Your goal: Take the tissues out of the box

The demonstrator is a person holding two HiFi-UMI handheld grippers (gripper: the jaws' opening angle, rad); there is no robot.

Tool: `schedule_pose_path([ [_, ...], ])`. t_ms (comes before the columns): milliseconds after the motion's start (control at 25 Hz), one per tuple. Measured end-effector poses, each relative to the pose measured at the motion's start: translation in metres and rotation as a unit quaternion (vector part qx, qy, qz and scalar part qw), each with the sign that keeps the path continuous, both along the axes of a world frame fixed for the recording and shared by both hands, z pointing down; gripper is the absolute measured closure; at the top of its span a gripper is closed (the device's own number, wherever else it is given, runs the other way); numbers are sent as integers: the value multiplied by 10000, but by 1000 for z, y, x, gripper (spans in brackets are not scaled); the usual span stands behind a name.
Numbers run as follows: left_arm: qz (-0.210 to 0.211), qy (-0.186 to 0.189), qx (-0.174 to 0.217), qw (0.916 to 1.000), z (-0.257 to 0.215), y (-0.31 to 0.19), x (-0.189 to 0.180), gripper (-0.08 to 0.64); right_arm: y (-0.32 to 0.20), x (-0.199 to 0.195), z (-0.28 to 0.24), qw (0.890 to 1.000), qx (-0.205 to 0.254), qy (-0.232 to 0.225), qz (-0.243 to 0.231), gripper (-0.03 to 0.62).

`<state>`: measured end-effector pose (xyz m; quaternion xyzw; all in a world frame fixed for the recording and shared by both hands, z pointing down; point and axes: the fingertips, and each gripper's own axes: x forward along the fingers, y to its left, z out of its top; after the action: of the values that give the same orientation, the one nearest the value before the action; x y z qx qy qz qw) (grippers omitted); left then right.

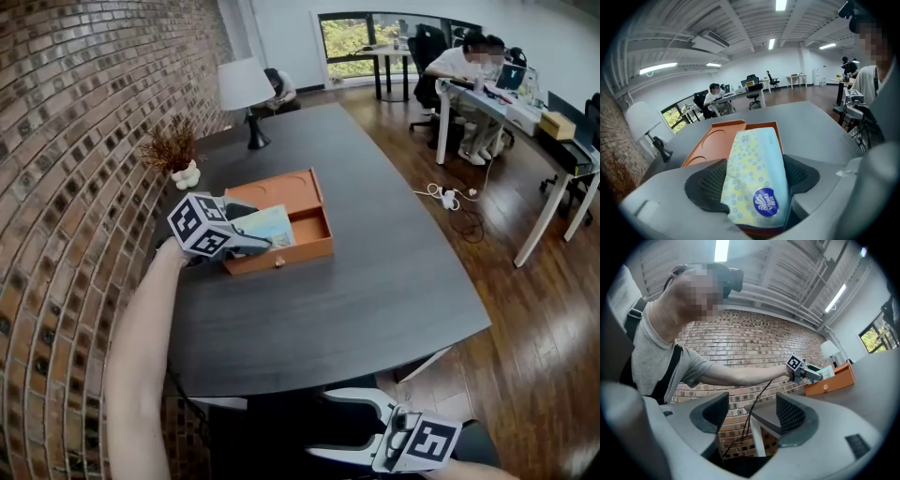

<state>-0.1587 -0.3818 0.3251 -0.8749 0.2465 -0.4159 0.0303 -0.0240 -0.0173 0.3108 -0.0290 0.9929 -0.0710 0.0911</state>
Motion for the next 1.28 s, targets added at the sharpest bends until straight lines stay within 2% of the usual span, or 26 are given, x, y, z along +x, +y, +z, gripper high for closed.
schedule_pose_path([
  [120, -28, 221, 221, 9995, -19, 0, 2, 196, 0, -1, 1, 10000, 3, 24, -2, 276],
  [200, -44, 567, 517, 9970, -45, 2, 6, 199, 0, -1, 0, 10000, 22, 29, 5, 276],
  [280, -89, 1185, 906, 9888, -81, 10, 10, 201, 1, -1, 0, 10000, 37, 40, 10, 276],
  [320, -128, 1608, 1106, 9807, -101, 18, 10, 202, 1, -1, 0, 10000, 45, 45, 13, 276],
  [400, -209, 2577, 1470, 9548, -141, 40, 6, 202, 1, -1, 0, 10000, 53, 44, 30, 276],
  [520, -143, 3927, 1843, 9009, -182, 97, -5, 202, -1, -2, 0, 10000, 37, 54, 73, 276],
  [640, 94, 4950, 1939, 8469, -186, 176, -8, 202, -2, -1, 1, 9999, 24, 60, 96, 276],
  [720, 131, 5499, 1836, 8147, -169, 225, -8, 202, -1, -1, 0, 9999, 32, 56, 97, 276],
  [920, -350, 6560, 1224, 7439, -95, 307, -12, 202, 2, -4, 1, 9999, 45, 68, 72, 276],
  [1120, -806, 7290, 686, 6763, -39, 346, -2, 202, 6, -5, 3, 9999, 79, 99, 60, 276],
  [1200, -845, 7484, 515, 6558, -24, 358, 8, 203, 7, -5, 4, 9999, 92, 111, 33, 276],
  [1280, -843, 7604, 368, 6429, -14, 367, 18, 202, 9, -5, 4, 9999, 96, 109, 7, 276],
])
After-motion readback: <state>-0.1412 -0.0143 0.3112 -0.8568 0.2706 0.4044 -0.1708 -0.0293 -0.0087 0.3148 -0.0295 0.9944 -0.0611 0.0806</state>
